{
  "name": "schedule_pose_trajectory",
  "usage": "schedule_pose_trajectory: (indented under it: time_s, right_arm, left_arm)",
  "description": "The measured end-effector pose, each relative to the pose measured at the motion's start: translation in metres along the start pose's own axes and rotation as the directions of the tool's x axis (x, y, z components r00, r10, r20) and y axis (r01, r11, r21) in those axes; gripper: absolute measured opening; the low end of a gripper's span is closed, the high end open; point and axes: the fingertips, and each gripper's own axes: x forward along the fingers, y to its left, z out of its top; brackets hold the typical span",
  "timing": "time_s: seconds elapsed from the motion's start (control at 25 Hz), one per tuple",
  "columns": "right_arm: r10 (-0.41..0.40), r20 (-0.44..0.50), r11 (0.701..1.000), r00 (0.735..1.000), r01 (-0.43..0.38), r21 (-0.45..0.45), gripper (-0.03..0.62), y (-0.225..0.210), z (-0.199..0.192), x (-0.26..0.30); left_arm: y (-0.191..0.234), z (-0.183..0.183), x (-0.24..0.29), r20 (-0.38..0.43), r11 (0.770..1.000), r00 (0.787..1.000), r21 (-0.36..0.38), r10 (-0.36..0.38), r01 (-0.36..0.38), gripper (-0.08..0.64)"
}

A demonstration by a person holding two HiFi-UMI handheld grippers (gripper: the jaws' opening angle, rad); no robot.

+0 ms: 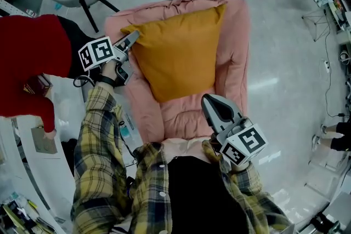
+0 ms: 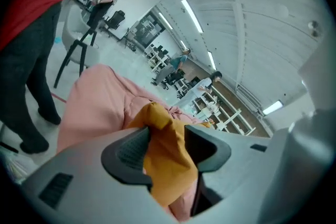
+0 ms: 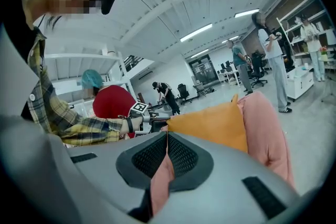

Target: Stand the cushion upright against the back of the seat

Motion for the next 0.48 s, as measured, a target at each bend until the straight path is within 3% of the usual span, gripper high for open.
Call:
schedule_pose_trajectory:
  time_s: [0.2, 0.48]
  right_arm:
    - [0.008, 0.021, 1.000, 1.000, -0.008, -0.006, 0.020, 0.003, -0.002, -0.017]
    - [0.038, 0.052, 0.999, 0.998, -0.037, -0.032, 0.020, 0.017, -0.001, -0.056]
  left_arm:
    - [-0.023, 0.002, -0.025, 0.059, 0.992, 0.998, 0.121, 0.028, -0.035, 0.212]
    - [-0.101, -0.024, -0.074, 0.135, 0.972, 0.989, 0.232, -0.056, 0.023, 0.212]
